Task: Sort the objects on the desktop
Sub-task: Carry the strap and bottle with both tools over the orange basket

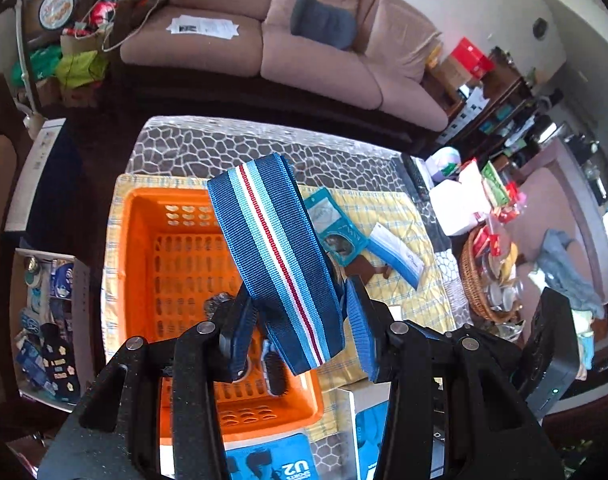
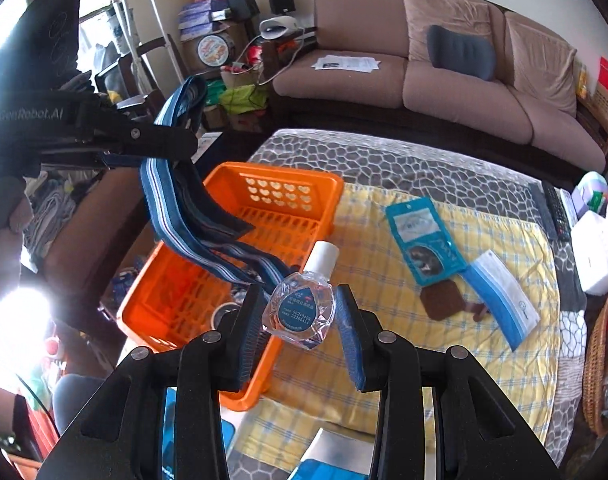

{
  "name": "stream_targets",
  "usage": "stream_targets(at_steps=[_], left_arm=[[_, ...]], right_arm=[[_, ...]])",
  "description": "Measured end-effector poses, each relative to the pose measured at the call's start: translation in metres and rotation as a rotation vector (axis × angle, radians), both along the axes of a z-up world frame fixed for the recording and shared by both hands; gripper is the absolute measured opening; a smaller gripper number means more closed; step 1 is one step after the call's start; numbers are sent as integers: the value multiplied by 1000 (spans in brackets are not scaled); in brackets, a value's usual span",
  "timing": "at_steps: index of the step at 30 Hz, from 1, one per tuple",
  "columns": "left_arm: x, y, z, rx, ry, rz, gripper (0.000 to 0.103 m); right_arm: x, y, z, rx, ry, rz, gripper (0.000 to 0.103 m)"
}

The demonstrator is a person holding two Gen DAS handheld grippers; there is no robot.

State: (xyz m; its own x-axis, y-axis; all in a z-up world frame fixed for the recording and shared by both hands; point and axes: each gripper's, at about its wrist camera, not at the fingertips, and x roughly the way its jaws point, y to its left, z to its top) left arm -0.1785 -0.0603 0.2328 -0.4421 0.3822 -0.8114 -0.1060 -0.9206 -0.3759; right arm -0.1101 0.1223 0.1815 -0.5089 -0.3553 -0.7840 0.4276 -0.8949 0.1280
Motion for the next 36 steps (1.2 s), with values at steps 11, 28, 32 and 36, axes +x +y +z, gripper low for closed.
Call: stream_targets(at_steps=[11,28,32,36], left_arm=[[-17,-67,-60,-66,-78,67,41],[-63,-59,-114,-155,-160,-59,41],[-51,-49,-150,-182,-220,-95,41],[-42,-43,-172,-199,-253,-116,41]], right_arm=[[-22,-89,-36,3,-71,91,37],[-71,-100,-84,39,-137,52,37],[-78,-99,-92,45,-149,42,37],[-83,-102,-98,51,-152,36,37]])
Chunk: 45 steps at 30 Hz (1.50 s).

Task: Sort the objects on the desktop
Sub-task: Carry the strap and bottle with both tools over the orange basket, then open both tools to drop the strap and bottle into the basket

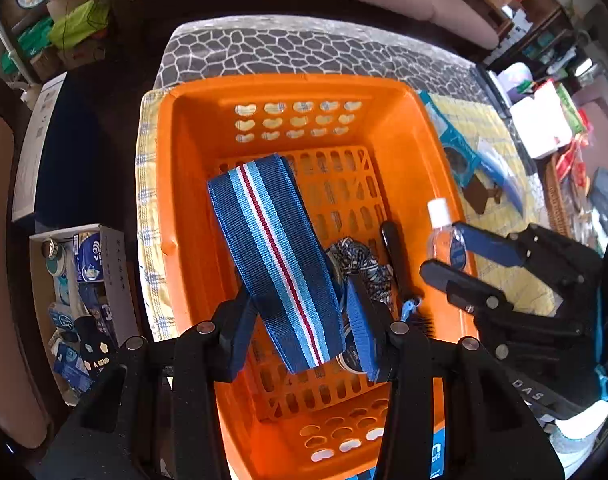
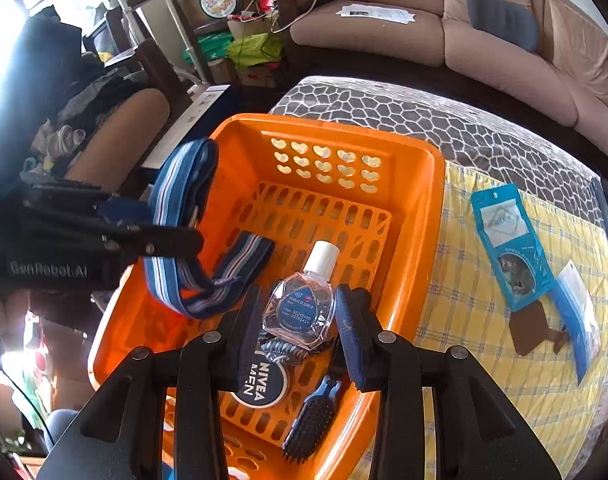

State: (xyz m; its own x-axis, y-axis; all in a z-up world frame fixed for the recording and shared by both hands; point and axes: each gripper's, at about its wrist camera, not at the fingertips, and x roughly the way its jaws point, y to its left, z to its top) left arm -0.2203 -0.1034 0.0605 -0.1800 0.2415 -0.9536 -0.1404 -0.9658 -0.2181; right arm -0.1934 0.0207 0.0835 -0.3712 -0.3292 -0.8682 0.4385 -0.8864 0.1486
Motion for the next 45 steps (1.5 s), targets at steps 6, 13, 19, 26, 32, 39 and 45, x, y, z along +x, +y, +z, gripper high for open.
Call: stream_targets(at_steps=[6,13,19,26,32,39,45], left_arm=[[9,7,-17,-9,-16,-33,41],[14,23,-40,-84,-39,-90,41],[15,32,-55,-132,-44,-117,41],[21,38,-65,-189,-32,-137,42],[29,36,-50,-157,-10,-120,60],[40,21,-15,-130,41,-69,74],[50,17,16,-107,76,-51,86]], right_arm=[[-23,0,-11,16,-11,-34,37],[-61,-13,-43,106,-59,-49,37],[-77,-27,-60,178,-63,-30,37],[-76,-37,-65,206,-51,10,31],[-73,-31,-57,172,-42,-10,31],[-61,-16,-27,157,1,-28,31],[-37,4,0,142,35,-49,41]])
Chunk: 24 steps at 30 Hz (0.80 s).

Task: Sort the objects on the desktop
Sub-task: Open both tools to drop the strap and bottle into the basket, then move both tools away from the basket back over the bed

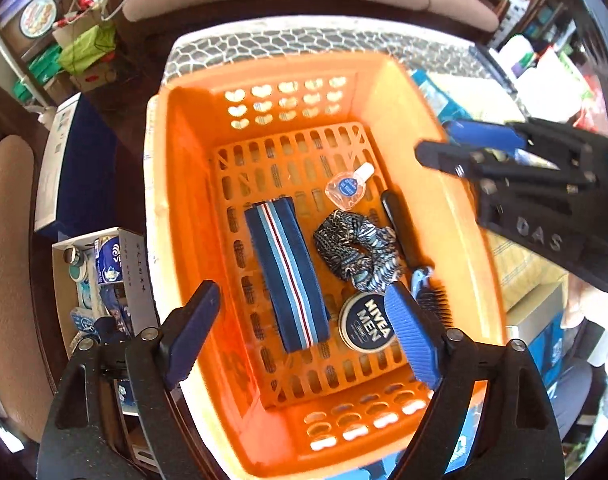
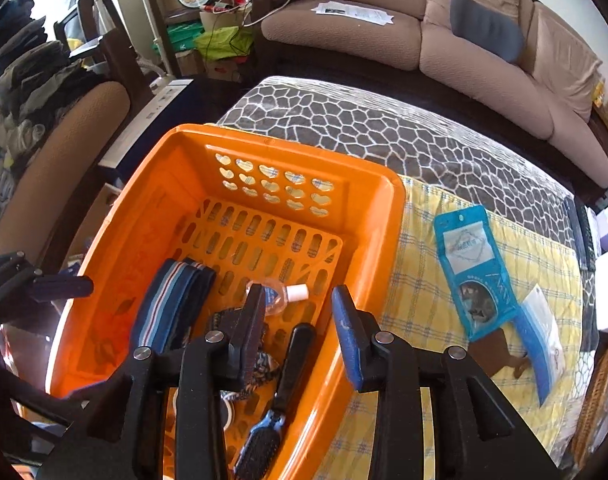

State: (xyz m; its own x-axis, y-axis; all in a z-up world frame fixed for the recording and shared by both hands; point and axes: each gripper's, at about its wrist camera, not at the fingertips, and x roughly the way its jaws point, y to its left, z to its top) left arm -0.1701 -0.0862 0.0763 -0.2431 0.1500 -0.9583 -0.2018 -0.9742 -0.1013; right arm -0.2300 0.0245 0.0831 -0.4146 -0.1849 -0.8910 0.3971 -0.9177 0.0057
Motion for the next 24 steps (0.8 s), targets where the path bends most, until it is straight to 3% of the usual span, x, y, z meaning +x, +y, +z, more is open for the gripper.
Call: stream_targets(at_steps=[2,9,12,18,20,24], left_arm=[[2,0,8,14,20,18,89],[36,-8,42,20,143,58,90],[50,-9,56,21,180,63,101],[68,0,73,-4,215,46,103],[72,4,77,-4,227,45,103],[79,14,79,-12,235,35,103]], right_arm=[[10,9,7,-9,13,-9,58],[48,40,32,-2,57,-28,64],[62,56,43,-2,71,-45,65],[88,81,58,-24,95,-66,73],[95,86,58,-33,91,-63,81],[108,92,58,-36,93,-51,82]])
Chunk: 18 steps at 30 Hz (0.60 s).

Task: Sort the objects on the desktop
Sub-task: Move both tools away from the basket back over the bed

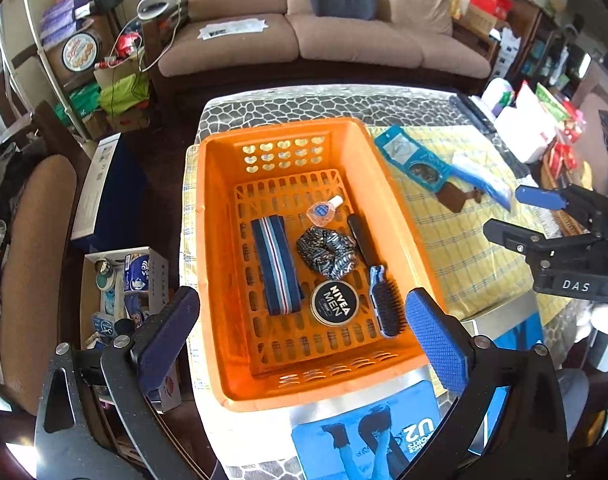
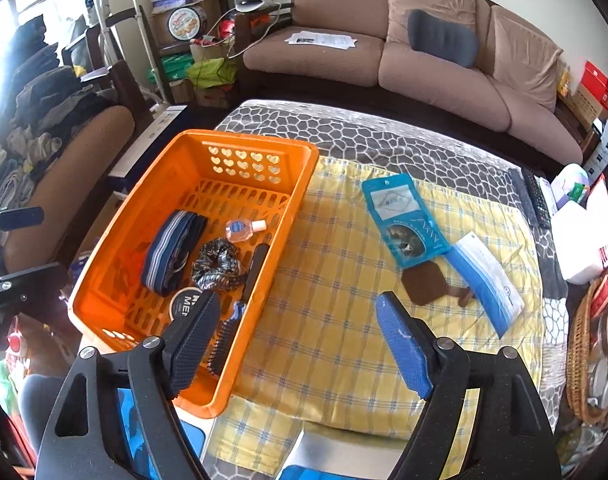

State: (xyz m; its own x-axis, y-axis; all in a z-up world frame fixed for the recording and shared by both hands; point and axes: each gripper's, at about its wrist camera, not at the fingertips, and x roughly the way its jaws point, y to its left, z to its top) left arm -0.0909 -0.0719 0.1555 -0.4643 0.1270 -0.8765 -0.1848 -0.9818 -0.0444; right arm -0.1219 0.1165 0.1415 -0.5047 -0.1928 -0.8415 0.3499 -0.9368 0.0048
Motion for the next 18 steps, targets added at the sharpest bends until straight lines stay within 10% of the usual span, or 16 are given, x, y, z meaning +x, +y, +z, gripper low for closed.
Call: stream_targets(at_steps=[18], left_arm=[[-19,112,-23,114,-86,-108,103]], right_arm=[[9,125,2,-110,-46,-116,103]])
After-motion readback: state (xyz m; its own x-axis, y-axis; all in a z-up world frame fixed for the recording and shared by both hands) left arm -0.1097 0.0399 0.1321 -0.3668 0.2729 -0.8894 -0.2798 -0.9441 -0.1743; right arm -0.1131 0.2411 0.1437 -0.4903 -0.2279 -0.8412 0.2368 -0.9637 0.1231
